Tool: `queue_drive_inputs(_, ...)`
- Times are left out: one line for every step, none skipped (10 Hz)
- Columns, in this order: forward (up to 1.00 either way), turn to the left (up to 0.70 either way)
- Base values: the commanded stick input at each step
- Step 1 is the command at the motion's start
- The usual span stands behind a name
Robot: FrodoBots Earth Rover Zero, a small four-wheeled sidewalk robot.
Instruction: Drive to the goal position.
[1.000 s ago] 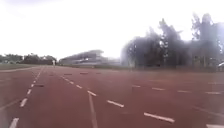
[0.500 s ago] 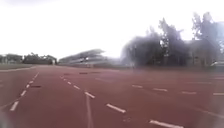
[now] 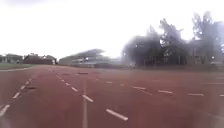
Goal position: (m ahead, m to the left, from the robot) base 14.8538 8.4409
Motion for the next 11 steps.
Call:
queue_drive_inputs(0.45,0.00)
queue_drive_inputs(0.45,0.00)
queue_drive_inputs(0.45,0.00)
queue_drive_inputs(0.45,0.00)
queue_drive_inputs(0.45,0.00)
queue_drive_inputs(0.45,0.00)
queue_drive_inputs(0.45,0.00)
queue_drive_inputs(0.45,0.00)
queue_drive_inputs(0.45,0.00)
queue_drive_inputs(0.45,0.00)
queue_drive_inputs(0.45,0.00)
